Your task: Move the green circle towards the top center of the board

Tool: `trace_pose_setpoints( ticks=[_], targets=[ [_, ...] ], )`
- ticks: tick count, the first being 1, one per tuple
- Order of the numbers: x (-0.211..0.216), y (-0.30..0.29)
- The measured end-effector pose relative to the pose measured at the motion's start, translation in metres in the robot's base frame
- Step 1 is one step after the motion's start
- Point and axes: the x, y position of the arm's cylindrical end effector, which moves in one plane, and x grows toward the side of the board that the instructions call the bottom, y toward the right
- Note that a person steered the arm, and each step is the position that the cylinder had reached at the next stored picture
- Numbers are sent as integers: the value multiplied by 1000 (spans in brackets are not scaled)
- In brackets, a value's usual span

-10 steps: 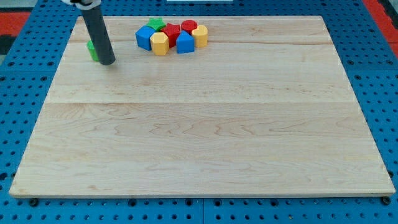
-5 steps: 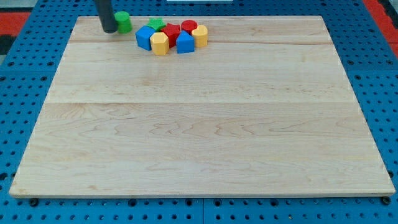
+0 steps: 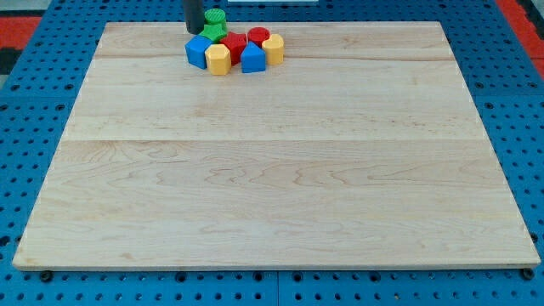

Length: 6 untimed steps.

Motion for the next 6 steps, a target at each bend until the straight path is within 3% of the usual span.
trace_pose_setpoints(
  ticks=[1, 2, 3, 6],
  targets=[
    [-11, -36],
    [-11, -8],
    [-10, 84],
    [12, 251]
  ],
)
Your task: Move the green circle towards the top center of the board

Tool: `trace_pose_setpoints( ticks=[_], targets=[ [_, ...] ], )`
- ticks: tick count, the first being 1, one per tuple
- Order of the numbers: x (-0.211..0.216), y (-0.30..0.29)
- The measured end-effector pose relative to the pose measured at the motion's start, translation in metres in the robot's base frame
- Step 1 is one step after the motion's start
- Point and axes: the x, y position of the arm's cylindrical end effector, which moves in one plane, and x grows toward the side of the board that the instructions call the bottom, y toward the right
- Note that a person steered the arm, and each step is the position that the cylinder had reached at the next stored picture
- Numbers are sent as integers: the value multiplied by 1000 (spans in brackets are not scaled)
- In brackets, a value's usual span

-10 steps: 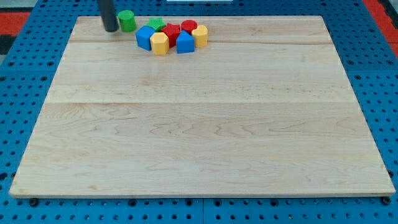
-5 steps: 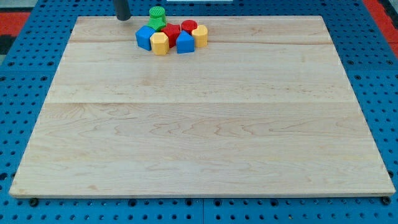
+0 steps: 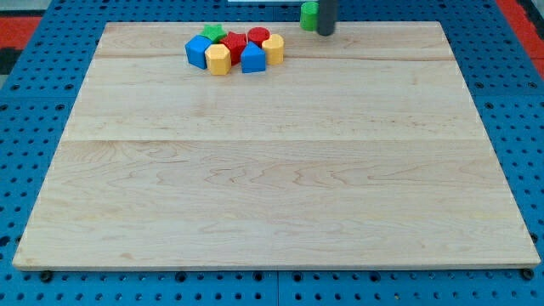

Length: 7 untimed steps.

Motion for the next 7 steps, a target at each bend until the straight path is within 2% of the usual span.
trace_pose_setpoints(
  ticks=[1, 2, 4, 6, 7],
  targets=[
    [-21, 38],
    [-23, 30],
    [-17, -39],
    [15, 3],
    [57, 17]
  ],
)
